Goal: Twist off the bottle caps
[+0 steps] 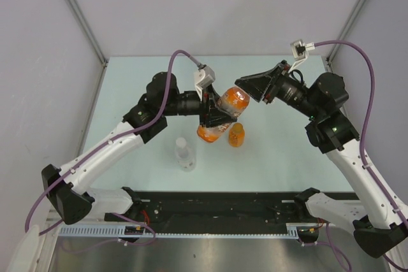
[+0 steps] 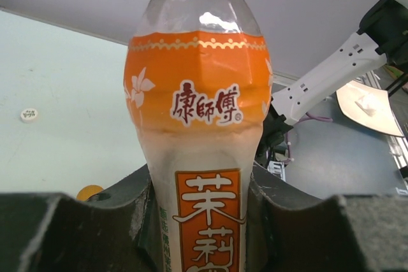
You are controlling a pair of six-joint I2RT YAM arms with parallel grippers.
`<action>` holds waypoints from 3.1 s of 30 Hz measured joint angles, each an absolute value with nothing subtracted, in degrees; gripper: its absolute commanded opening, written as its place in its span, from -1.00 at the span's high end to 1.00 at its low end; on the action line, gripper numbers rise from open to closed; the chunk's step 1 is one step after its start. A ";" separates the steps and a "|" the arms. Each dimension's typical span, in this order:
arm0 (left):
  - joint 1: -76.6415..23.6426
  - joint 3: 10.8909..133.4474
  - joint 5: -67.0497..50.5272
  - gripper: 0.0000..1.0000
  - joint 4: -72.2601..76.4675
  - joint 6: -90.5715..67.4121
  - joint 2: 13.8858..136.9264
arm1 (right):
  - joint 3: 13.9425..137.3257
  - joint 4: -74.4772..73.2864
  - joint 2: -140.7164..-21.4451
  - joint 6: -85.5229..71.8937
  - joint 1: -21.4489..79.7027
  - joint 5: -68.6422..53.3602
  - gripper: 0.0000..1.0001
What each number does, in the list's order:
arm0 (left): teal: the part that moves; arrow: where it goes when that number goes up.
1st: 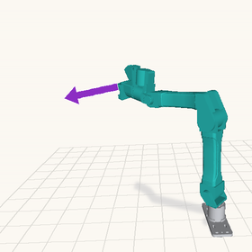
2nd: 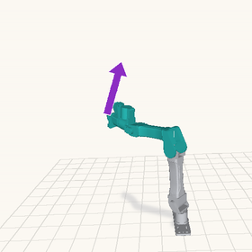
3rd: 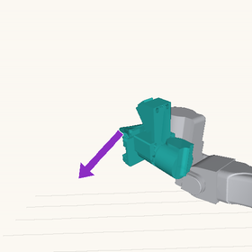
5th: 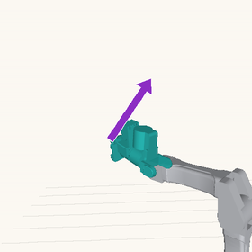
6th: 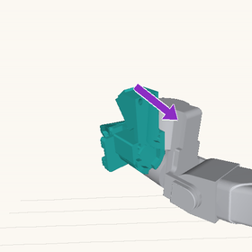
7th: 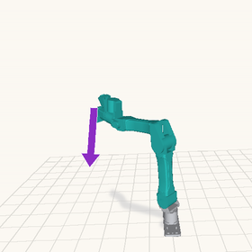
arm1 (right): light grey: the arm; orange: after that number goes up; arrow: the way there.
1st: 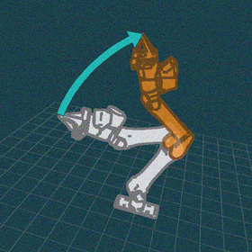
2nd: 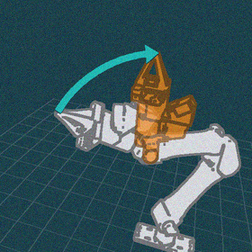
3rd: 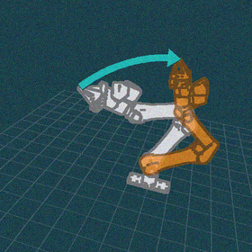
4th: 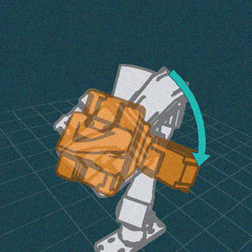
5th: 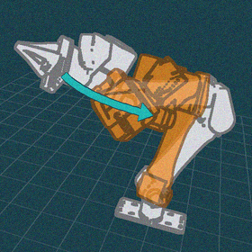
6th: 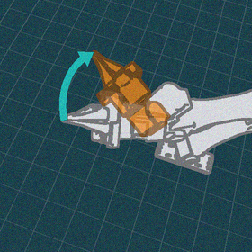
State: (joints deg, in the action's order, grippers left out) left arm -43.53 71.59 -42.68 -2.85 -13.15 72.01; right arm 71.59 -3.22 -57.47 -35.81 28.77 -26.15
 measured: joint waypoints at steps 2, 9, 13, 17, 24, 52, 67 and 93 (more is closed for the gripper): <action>-43.66 71.59 -42.46 0.70 -3.79 -12.86 72.03 | 71.61 -3.31 -57.49 -35.40 28.82 -26.13 0.67; -43.64 71.70 -42.24 0.46 -4.78 -11.84 71.99 | 71.83 -4.62 -57.47 -34.74 29.04 -25.89 1.00; -43.66 71.70 -42.02 0.11 -5.17 -11.49 72.01 | 72.18 -5.72 -57.43 -34.20 29.04 -25.89 1.00; -43.77 71.81 -40.91 0.20 -5.34 -11.44 72.01 | 72.47 -6.31 -57.30 -33.52 29.04 -25.47 1.00; -44.14 71.85 -40.07 1.00 -5.15 -11.42 72.01 | 73.41 -7.97 -57.19 -32.93 29.08 -25.50 0.34; -44.05 71.85 -36.34 1.00 -4.67 -10.52 70.39 | 73.95 -11.38 -55.81 -32.40 27.51 -26.44 -0.10; -43.48 71.68 -38.59 -0.06 -5.21 -10.50 70.39 | 74.32 -9.02 -57.34 -33.34 27.68 -28.91 1.00; -43.92 63.33 0.86 -0.99 0.69 -9.96 51.70 | 76.82 -14.39 -64.84 -16.69 23.05 20.58 1.00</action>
State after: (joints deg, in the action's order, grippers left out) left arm -43.92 63.33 0.86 0.69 -9.96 51.70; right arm 76.82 -14.39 -64.84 -16.69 23.05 20.58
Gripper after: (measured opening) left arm 0.996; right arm 0.352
